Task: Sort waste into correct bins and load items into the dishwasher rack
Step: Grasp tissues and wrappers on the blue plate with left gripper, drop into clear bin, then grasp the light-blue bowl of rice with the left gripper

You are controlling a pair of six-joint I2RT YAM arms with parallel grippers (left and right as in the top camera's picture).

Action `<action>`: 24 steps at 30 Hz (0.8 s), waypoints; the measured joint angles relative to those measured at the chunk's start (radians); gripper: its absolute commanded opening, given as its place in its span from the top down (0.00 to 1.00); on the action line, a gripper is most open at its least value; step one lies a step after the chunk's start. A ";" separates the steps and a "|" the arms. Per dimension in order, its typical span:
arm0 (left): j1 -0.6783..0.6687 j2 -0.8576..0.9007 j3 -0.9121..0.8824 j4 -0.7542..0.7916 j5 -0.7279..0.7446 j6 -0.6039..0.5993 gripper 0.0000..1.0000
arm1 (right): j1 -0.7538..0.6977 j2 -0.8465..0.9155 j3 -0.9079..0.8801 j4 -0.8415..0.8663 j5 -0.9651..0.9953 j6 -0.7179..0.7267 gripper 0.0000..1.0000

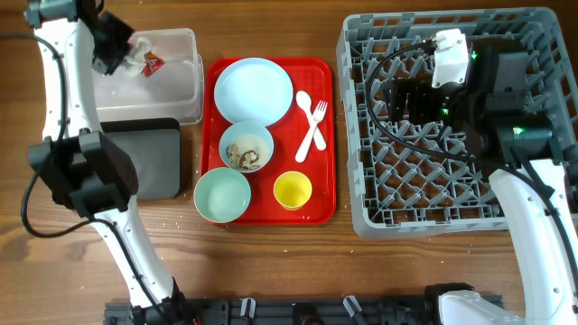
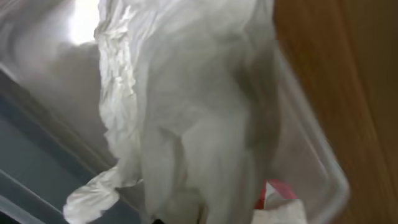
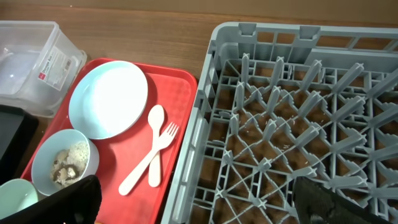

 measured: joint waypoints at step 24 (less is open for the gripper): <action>-0.483 -0.240 -0.430 -0.043 0.238 0.536 0.15 | 0.000 0.001 0.000 0.001 0.000 0.000 0.00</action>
